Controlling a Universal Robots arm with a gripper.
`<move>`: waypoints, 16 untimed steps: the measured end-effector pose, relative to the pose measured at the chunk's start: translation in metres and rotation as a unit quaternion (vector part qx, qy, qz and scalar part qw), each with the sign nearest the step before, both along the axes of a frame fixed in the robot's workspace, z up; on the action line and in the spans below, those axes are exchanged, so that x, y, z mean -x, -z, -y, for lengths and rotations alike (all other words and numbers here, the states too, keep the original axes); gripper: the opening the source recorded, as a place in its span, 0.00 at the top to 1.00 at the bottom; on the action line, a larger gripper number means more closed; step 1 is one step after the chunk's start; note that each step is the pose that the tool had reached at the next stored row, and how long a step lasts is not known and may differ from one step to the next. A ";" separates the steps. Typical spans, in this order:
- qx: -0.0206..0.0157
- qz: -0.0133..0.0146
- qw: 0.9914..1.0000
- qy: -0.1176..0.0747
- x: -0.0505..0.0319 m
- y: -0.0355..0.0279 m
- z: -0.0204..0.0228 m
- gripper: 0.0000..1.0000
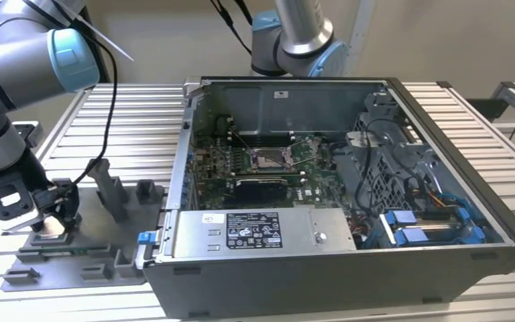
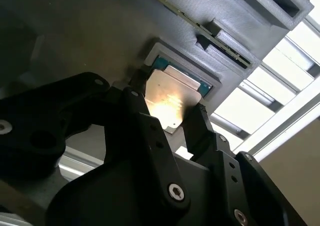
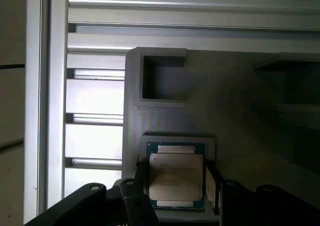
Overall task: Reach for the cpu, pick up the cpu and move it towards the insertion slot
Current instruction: 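Pick up the cpu and move it towards the insertion slot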
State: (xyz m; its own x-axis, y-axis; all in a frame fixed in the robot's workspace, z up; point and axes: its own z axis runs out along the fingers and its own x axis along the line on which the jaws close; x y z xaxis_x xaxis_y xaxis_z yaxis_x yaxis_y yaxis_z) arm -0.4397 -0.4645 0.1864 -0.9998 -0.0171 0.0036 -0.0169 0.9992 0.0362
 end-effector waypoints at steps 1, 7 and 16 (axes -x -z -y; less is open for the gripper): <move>0.000 0.000 1.000 0.000 0.0000 -0.0013 0.0000 1.00; 0.000 0.000 1.000 0.000 0.0000 -0.0141 0.0000 1.00; 0.000 0.000 1.000 0.000 0.0000 -0.0305 -0.0001 1.00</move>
State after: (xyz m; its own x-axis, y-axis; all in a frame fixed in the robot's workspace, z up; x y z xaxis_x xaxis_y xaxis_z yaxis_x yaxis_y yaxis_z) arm -0.4397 -0.4644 0.2168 -0.9998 -0.0170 0.0039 -0.0168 0.9992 0.0359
